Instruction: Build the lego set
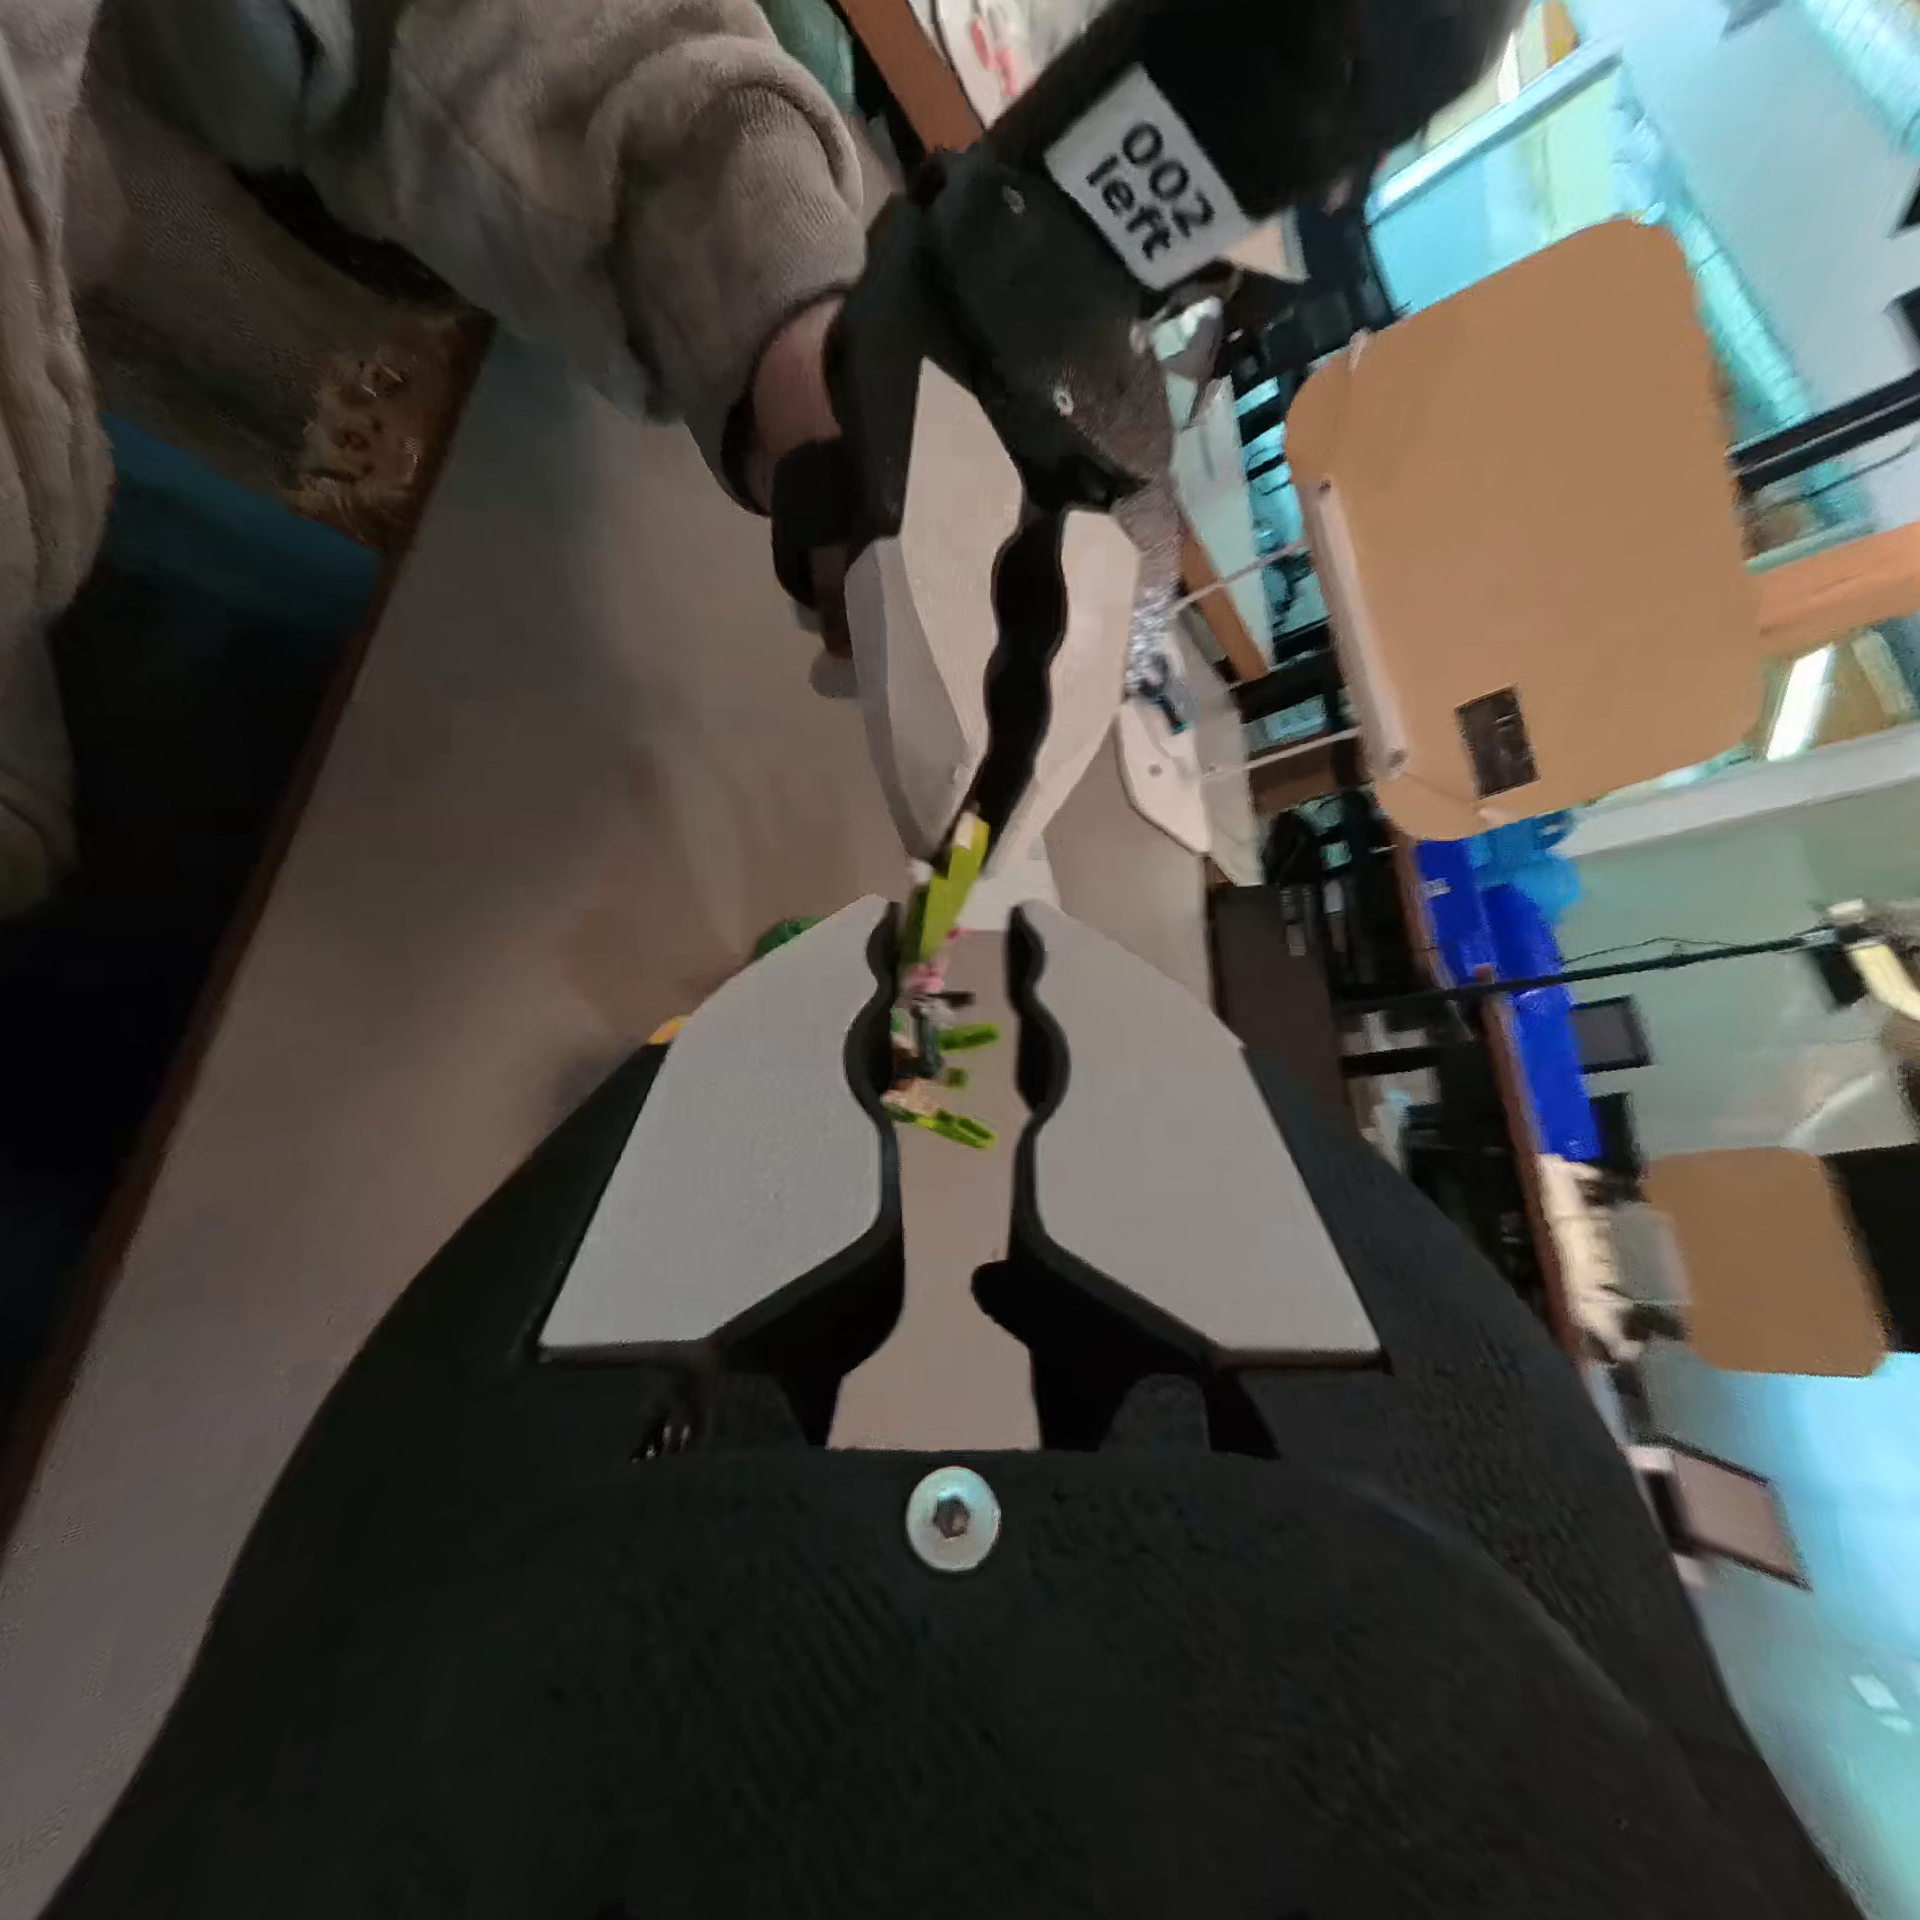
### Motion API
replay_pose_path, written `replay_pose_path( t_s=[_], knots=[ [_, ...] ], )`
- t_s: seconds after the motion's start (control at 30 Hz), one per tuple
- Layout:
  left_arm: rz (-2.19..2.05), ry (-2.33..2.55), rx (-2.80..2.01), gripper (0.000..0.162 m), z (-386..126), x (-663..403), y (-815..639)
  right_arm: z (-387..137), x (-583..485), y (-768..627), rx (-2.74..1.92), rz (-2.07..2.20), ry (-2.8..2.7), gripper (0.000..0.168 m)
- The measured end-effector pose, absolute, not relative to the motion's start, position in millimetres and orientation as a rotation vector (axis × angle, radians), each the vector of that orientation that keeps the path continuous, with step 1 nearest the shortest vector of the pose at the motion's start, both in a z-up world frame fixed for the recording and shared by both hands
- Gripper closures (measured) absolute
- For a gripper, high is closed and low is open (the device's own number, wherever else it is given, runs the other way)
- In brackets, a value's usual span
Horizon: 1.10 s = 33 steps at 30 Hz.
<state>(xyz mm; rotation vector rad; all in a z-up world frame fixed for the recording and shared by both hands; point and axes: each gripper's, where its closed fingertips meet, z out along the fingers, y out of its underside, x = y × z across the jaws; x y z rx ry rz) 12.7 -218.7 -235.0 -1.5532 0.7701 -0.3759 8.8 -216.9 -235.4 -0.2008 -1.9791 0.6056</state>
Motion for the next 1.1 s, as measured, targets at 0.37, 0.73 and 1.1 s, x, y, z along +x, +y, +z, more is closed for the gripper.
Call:
replay_pose_path(
  t_s=[0.37,0.73,1.1],
  knots=[
    [-1.534,0.366,-1.525,0.156,-205,31,-244,-203,20,-236,-0.024,0.919,-1.797,0.136],
    [-1.694,0.373,-1.496,0.156,-207,39,-248,-199,29,-253,0.068,1.089,-1.789,0.158],
    [-1.333,0.362,-1.549,0.124,-222,17,-241,-201,21,-222,-0.124,1.102,-1.767,0.161]
  ],
)
